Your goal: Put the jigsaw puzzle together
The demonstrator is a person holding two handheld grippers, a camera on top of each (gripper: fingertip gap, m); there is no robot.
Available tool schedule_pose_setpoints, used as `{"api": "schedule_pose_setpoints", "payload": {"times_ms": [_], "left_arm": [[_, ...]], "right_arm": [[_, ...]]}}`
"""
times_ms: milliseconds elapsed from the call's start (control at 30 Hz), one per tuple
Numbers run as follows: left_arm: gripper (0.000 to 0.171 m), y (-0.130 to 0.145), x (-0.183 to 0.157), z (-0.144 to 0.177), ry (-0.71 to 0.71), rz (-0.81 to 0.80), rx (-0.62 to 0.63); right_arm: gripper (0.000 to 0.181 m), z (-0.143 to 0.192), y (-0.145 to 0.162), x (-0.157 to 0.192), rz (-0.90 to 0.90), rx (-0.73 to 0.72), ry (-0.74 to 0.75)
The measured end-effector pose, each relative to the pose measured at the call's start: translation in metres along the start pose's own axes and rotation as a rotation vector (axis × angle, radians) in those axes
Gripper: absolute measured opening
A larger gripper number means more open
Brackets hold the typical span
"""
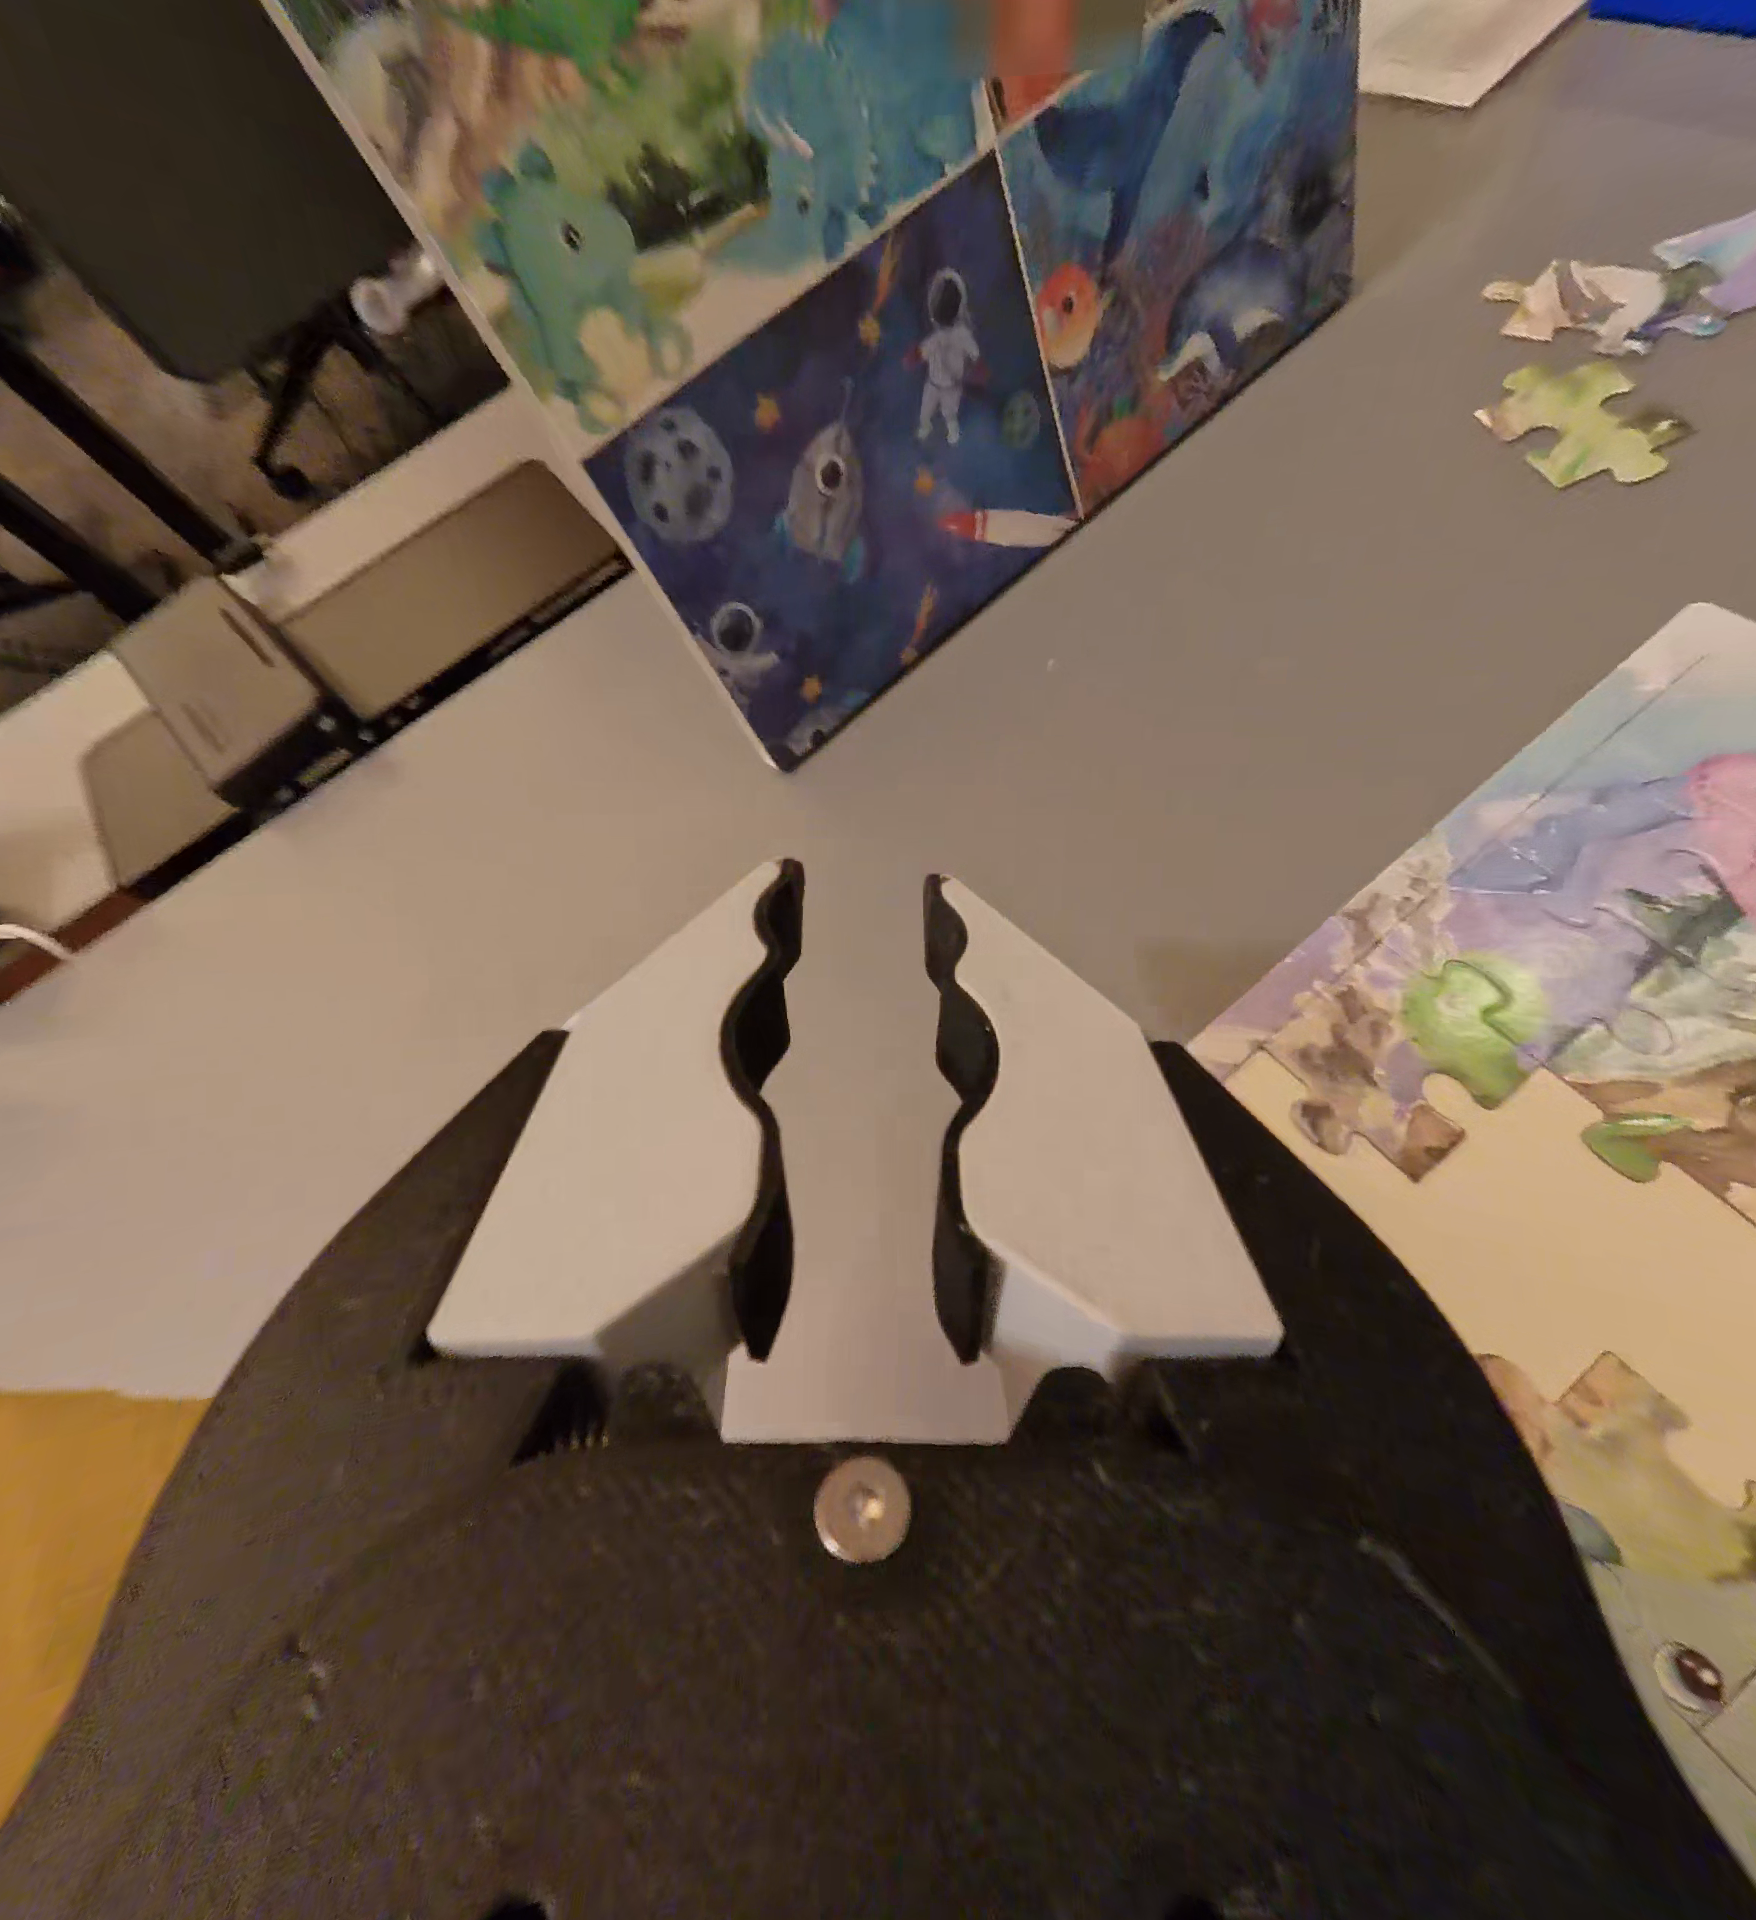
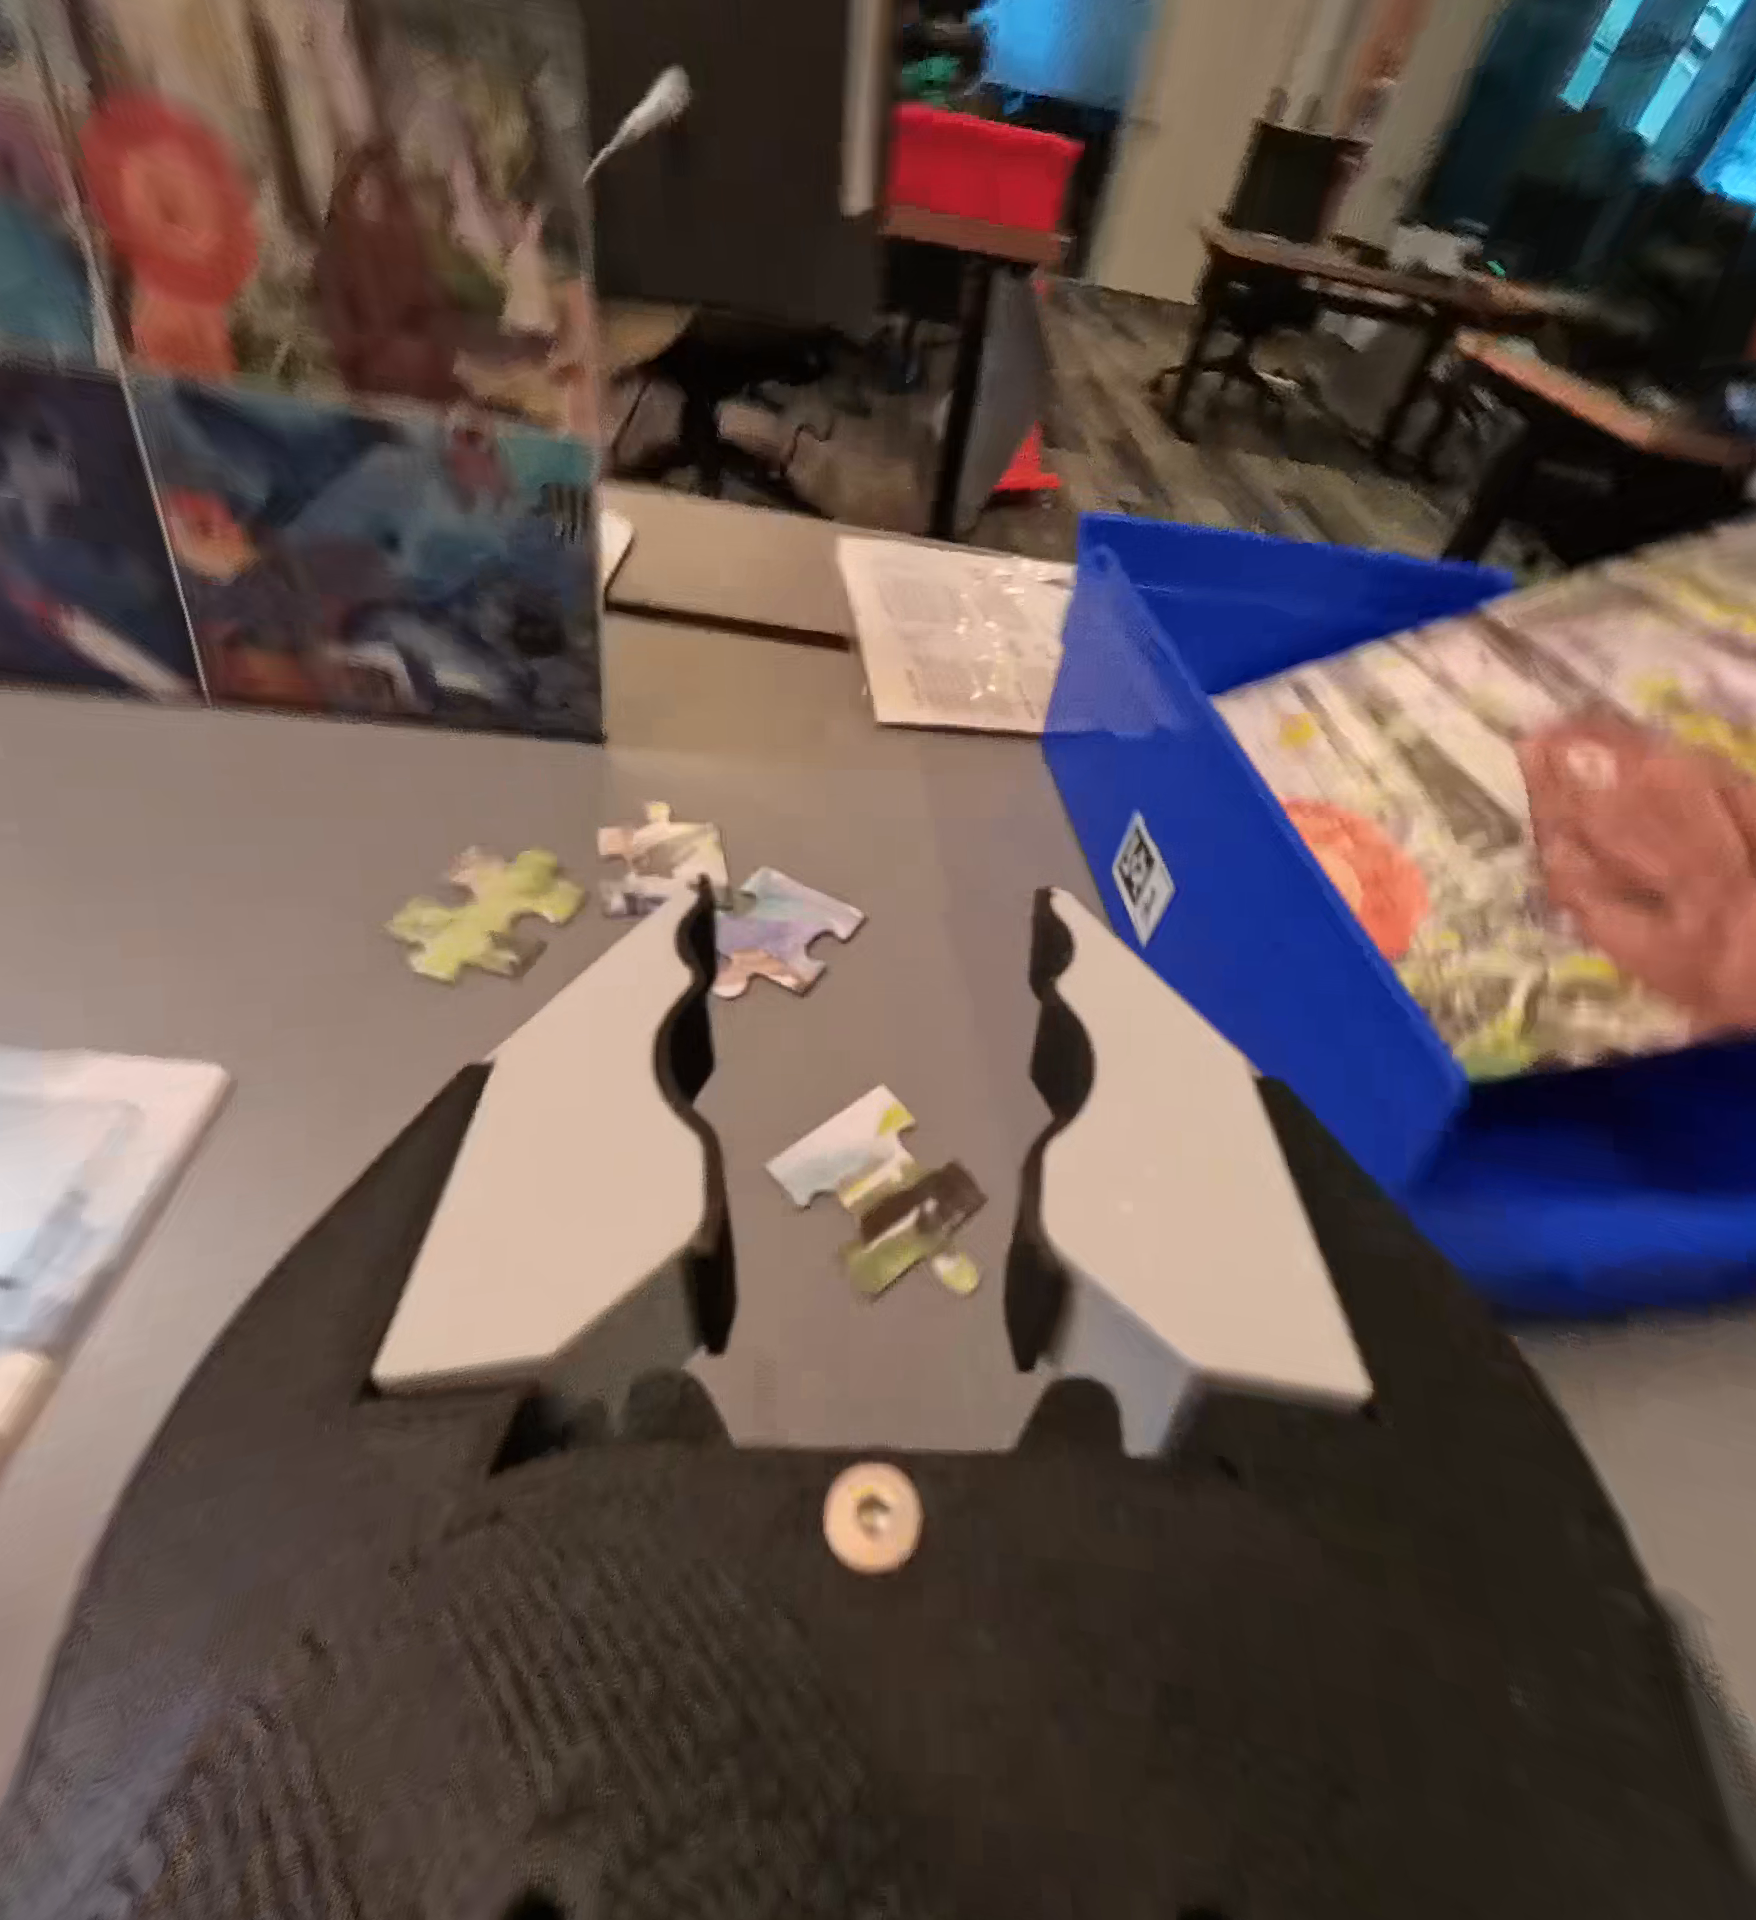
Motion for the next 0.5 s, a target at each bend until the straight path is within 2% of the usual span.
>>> {"api": "schedule_pose_setpoints", "payload": {"times_ms": [67,133,200,333,500], "left_arm": [[0.019,0.004,-0.001,-0.002,0.023,0.019,-0.005],[0.017,0.006,-0.001,-0.004,0.039,0.024,-0.01],[0.016,0.009,-0.001,-0.005,0.049,0.026,-0.009],[0.015,0.012,-0.003,-0.005,0.079,0.048,-0.022],[0.013,0.011,-0.007,-0.005,0.118,0.087,-0.052]], "right_arm": [[0.06,-0.026,0.011,-0.006,0.216,0.085,-0.009],[0.058,-0.048,0.026,-0.012,0.329,0.165,-0.034],[0.059,-0.061,0.039,-0.007,0.274,0.249,-0.119],[0.062,-0.075,0.054,0.008,0.113,0.285,-0.302],[0.072,-0.096,0.062,0.006,0.06,0.348,-0.402]]}}
Point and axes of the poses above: each gripper's, where its closed fingertips meet, z back along the fingers, y out of its underside, x = y × z across the jaws, the point moved 5 cm from there along z, back along the fingers, and after that the axes turned 14 degrees about -x, right-handed, at the moved point
